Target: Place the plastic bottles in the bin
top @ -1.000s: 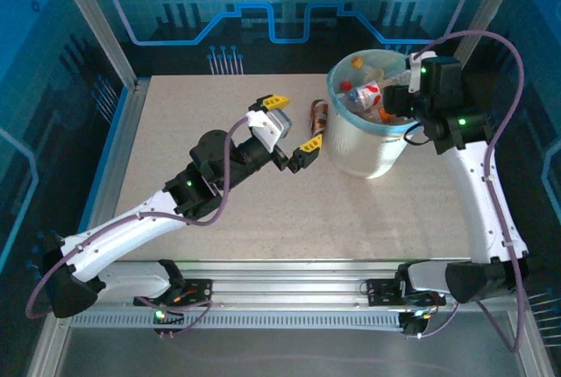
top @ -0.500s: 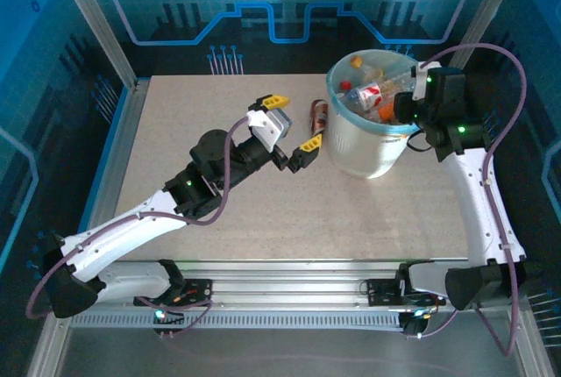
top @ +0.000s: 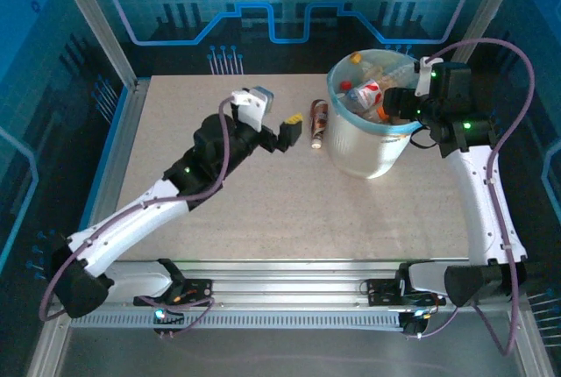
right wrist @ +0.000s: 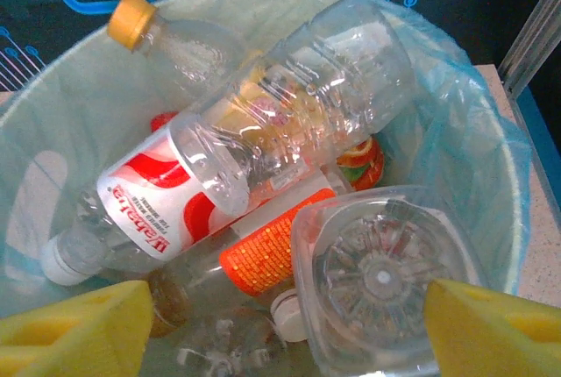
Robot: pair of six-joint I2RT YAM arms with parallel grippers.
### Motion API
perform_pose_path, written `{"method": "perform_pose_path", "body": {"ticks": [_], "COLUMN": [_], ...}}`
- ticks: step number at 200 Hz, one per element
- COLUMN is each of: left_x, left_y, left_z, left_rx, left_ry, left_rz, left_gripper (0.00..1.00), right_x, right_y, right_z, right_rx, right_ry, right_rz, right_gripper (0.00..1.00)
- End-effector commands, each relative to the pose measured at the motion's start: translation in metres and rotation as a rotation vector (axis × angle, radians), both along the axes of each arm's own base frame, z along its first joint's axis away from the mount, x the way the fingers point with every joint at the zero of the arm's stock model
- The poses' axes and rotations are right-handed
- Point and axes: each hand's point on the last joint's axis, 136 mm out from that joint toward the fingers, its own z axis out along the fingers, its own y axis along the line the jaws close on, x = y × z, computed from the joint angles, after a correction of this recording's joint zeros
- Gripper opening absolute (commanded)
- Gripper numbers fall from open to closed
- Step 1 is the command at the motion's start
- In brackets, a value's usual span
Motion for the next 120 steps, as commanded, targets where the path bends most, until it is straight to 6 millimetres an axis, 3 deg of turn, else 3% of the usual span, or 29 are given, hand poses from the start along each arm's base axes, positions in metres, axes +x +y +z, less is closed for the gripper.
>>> {"method": "perform_pose_path", "body": {"ticks": [1,20,58,85,120], "left_x": [0.035,0.057,0.096,0.119,0.144], "left_y": [0.025,0.027,-0.005,-0.026,-0.048], "left_z": [-0.045,-0.08,-0.148,-0.185,-0.224], "left_rx": [-0.085,-0.052,0.015,0.059,0.074], "left_ry": [0.266,0.4,0.617,0.719,0.811], "left_rz": [0.142,0.189,0.132,0.102,0.068], "left_gripper": [0.99,0.99,0.99,0.99,0.99], "right_x": [-0.016,-0.021,-0.031,-0.032,-0.029], "right_y": [0.005,0.011,0.026,0.029,0.034], "right_z": [0.041,0.059,0.087,0.092,0.085], "right_rx": [0.004,-0.006,-0.021,-0.033,-0.053], "right_ry": [-0.088,-0.145,-0.288,-0.334,-0.315], "right_rz": [0.005,0.019,0.064,0.059,0.078], "right_gripper": [0.84,0.85,0.85,0.85,0.85]}}
